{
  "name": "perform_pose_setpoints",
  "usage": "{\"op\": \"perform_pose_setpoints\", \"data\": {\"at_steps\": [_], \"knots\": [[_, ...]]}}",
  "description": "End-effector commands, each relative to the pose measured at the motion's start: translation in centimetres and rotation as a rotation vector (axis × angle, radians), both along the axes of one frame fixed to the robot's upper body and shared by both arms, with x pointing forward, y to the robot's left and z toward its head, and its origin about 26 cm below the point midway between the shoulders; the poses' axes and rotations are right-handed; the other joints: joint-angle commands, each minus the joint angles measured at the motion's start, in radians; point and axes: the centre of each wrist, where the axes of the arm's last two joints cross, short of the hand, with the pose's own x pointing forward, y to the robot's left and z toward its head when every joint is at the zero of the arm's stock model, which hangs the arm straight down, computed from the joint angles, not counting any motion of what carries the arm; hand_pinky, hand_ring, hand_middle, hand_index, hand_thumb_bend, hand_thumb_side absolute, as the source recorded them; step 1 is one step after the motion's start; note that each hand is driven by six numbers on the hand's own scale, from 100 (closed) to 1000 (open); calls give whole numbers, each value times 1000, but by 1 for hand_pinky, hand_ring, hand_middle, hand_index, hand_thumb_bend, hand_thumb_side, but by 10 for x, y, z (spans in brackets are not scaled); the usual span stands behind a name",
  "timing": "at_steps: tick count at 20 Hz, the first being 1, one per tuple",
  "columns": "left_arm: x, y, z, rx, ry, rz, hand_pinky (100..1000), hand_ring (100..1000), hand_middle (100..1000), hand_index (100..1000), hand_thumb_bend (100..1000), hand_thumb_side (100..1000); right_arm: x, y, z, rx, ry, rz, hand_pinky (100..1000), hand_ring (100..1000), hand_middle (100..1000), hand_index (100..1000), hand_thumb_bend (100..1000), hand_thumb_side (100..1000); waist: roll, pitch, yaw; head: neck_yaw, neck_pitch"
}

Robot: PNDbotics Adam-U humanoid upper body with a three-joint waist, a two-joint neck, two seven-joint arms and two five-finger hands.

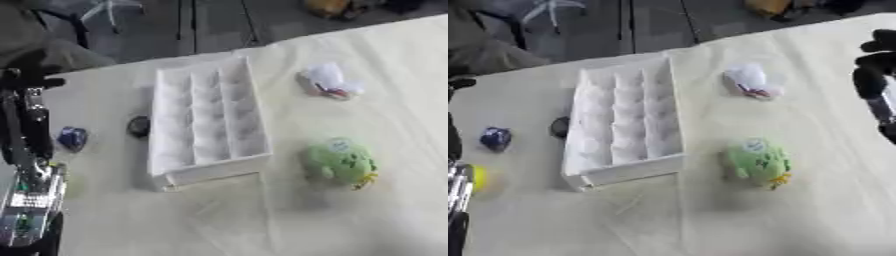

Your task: Pick up objects on the table and place them in the box.

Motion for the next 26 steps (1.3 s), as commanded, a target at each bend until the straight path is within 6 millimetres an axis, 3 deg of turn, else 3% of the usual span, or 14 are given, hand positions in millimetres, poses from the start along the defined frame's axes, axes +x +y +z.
{"op": "perform_pose_setpoints", "data": {"at_steps": [1, 8, 14, 26], "knots": [[-1, 2, 8, 31, -16, -14, 628, 672, 736, 745, 715, 873, -2, 0, 14, -154, -5, 54, 712, 706, 718, 851, 632, 646, -22, -21, 2, -8, 5], [-1, 0, 7, 55, 3, -40, 627, 671, 735, 748, 713, 875, -1, 6, 15, -512, 103, 148, 723, 735, 743, 865, 671, 565, -23, -22, 5, -21, 5], [-1, -1, 5, 67, 18, -55, 621, 670, 734, 749, 711, 876, 6, 13, 9, -718, 147, 180, 724, 747, 757, 870, 688, 522, -24, -24, 7, -26, 5], [-1, -2, 3, 72, 36, -75, 612, 668, 733, 751, 705, 879, 31, 14, -3, -893, 231, 225, 737, 773, 771, 874, 703, 494, -26, -27, 13, -32, 5]]}}
